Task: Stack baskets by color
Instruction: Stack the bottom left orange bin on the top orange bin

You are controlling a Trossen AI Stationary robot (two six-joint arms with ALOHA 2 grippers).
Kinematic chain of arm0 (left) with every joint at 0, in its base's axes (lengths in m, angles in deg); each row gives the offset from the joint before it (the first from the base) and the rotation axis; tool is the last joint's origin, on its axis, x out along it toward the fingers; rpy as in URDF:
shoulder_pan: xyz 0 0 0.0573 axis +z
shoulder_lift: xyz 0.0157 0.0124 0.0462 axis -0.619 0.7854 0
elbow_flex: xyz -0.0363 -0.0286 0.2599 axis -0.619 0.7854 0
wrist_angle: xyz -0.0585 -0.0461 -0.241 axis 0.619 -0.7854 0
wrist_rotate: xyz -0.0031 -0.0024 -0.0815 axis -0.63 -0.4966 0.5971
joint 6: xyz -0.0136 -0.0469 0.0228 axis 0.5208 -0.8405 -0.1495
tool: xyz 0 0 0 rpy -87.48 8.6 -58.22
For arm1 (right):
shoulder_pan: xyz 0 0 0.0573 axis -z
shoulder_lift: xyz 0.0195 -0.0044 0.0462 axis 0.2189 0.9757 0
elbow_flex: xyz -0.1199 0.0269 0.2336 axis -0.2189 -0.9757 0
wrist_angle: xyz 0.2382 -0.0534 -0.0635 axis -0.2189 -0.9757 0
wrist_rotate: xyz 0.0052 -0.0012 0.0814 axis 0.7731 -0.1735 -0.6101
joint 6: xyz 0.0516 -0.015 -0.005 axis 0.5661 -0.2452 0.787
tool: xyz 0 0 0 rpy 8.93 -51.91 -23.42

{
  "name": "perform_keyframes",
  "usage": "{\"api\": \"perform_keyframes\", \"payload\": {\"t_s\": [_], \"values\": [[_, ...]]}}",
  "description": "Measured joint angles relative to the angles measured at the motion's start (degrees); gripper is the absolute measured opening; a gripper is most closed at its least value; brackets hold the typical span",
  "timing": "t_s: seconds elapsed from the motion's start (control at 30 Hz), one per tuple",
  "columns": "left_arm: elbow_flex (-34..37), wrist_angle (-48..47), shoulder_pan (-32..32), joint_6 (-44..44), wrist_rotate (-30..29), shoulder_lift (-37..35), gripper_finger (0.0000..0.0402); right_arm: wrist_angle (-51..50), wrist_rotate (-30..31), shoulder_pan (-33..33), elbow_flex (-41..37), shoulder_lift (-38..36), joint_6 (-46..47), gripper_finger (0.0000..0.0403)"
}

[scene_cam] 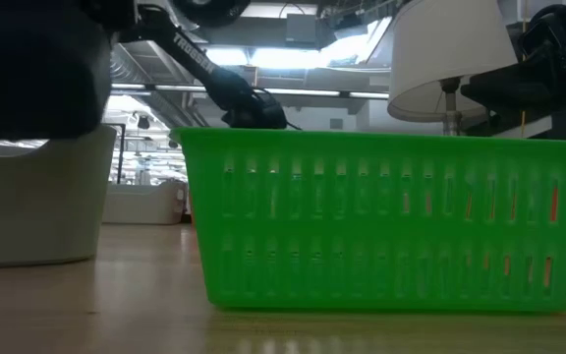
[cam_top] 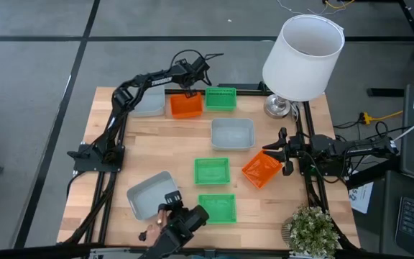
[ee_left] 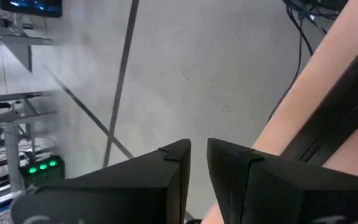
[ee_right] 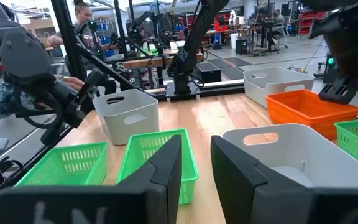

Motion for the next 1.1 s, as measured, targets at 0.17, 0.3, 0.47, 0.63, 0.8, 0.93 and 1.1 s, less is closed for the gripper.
{"api": "perform_keyframes", "payload": {"t_s": [0.17, 0.3, 0.47, 0.63, 0.8, 0.93, 1.1], "values": [[-0.02, 1.39, -0.83, 2.81, -3.42, -0.33, 0.0049, -0.03, 0.0, 0.01, 0.0, 0.0, -0.08, 0.0087], [-0.02, -0.28, -2.42, 4.99, -7.83, -2.32, 0.0049, -0.08, 0.0, 0.0, 0.0, 0.0, -0.14, 0.0087], [-0.1, -8.84, -6.77, -0.87, -3.92, -7.36, 0.0049, -0.69, 0.0, 0.0, 0.0, 0.04, -0.12, 0.0087], [-0.23, -23.75, -9.93, -13.75, 20.64, -12.76, 0.0049, -0.81, 0.0, 0.01, 0.0, 0.02, -0.05, 0.0087], [1.1, -32.91, -11.35, -17.05, 31.03, -12.55, 0.0049, -0.77, 0.01, 0.0, 0.0, 0.02, 1.55, 0.0087], [8.16, -27.64, -11.93, -15.5, 31.07, -12.12, 0.0049, -0.73, 0.0, -0.01, 0.0, 0.0, 1.81, 0.0087], [14.96, -19.39, -11.89, -14.17, 30.56, -12.12, 0.0049, -0.71, 0.01, 0.0, -0.01, 0.0, 2.88, 0.0087]]}}
